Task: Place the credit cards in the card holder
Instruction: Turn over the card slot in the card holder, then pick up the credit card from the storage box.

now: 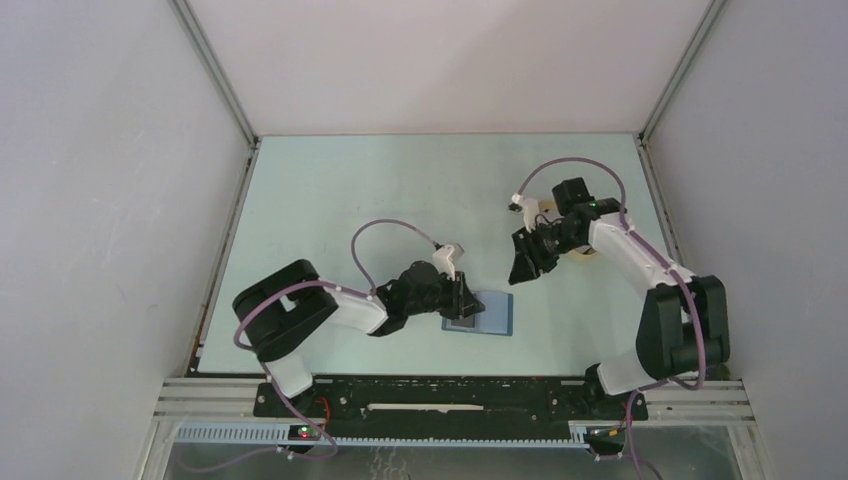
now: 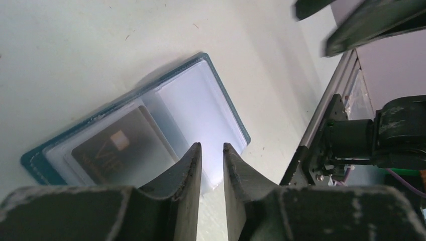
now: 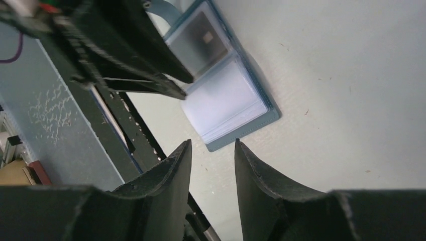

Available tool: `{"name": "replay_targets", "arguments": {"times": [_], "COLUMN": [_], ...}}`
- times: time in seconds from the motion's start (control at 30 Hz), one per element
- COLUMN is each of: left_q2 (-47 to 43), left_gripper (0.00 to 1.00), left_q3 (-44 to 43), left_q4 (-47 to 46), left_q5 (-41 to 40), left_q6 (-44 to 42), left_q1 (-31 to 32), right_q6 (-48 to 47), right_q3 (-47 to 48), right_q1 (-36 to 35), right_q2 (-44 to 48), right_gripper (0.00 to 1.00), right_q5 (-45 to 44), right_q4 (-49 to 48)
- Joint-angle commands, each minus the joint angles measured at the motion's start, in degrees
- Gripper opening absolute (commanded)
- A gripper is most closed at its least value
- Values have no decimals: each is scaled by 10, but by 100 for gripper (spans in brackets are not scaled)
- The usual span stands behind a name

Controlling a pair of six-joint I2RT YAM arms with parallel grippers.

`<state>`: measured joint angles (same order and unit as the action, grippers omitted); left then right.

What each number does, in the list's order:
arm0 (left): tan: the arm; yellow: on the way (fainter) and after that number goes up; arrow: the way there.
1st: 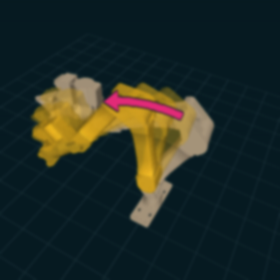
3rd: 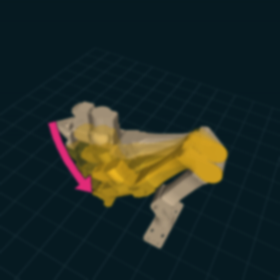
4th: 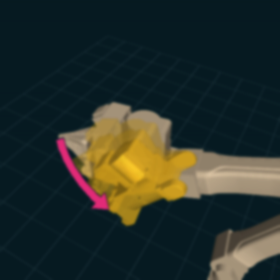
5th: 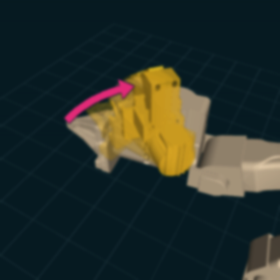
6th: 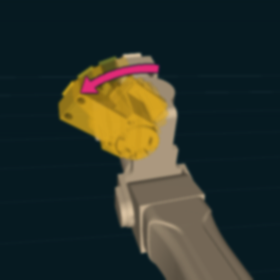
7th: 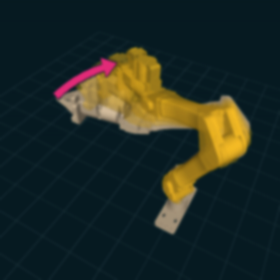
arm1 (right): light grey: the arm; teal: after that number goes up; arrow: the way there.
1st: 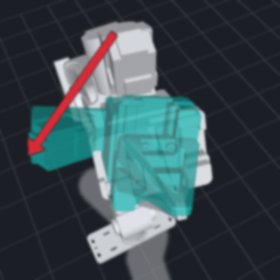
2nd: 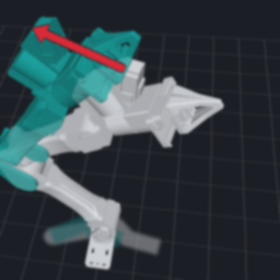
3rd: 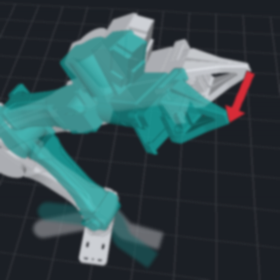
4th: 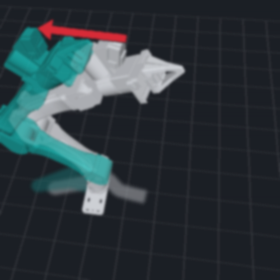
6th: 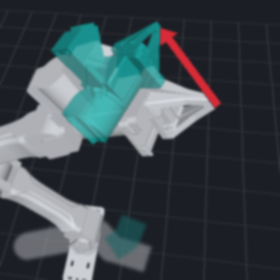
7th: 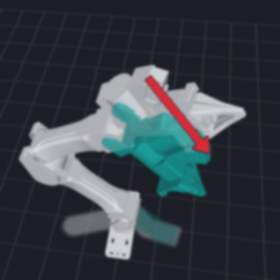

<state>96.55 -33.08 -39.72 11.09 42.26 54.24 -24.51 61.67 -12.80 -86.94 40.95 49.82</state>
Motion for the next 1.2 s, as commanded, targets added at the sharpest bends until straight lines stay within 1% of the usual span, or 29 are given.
{"name": "replay_targets", "arguments": {"times": [0.0, 0.23, 0.33, 0.43, 0.47, 0.5, 0.53, 0.57, 0.6, 0.63, 0.67, 0.73, 0.8, 0.9, 0.93, 0.97, 1.03, 1.17], "left_q2": [49, 88, 69, 21, 0, -21, -42, -67, -90, -118, -145, -197, -247, -282, -286, -284, -267, -205], "left_gripper": [27, 27, 30, 35, 36, 37, 37, 37, 38, 39, 40, 46, 58, 84, 97, 99, 100, 100], "left_q3": [-50, -86, -86, -82, -81, -80, -80, -81, -81, -81, -81, -84, -86, -91, -93, -98, -123, -190], "left_q4": [12, 30, 32, 50, 58, 65, 72, 80, 88, 95, 101, 112, 113, 85, 59, 40, 24, 27], "left_q5": [25, 35, 33, 17, 10, 2, -5, -15, -29, -46, -64, -105, -146, -205, -222, -226, -210, -138], "left_q6": [-17, -20, -30, -57, -70, -83, -107, -128, -151, -179, -208, -270, -336, -416, -434, -447, -452, -435], "left_q1": [1, 2, 1, -1, -4, -6, -8, -11, -13, -14, -15, -17, -19, -21, -23, -27, -42, -70], "right_q6": [-34, -38, -27, -1, 9, 12, 15, 29, 37, 42, 47, 65, 103, 208, 250, 278, 317, 370], "right_q3": [22, 6, -8, -16, -17, -18, -19, -21, -21, -14, -5, 17, 21, 17, 17, 16, 2, -32], "right_q1": [40, 118, 146, 171, 179, 185, 189, 191, 192, 192, 193, 196, 201, 223, 234, 246, 268, 291], "right_q2": [66, 151, 200, 253, 271, 289, 303, 312, 315, 313, 304, 279, 255, 203, 182, 163, 121, 61], "right_gripper": [44, 43, 43, 45, 48, 56, 69, 85, 94, 98, 99, 97, 94, 86, 85, 82, 78, 74], "right_q5": [65, 125, 129, 104, 89, 73, 61, 45, 39, 38, 46, 67, 75, 61, 56, 50, 47, 34], "right_q4": [11, -10, -39, -87, -107, -135, -156, -174, -191, -193, -193, -187, -215, -270, -283, -291, -310, -355]}}
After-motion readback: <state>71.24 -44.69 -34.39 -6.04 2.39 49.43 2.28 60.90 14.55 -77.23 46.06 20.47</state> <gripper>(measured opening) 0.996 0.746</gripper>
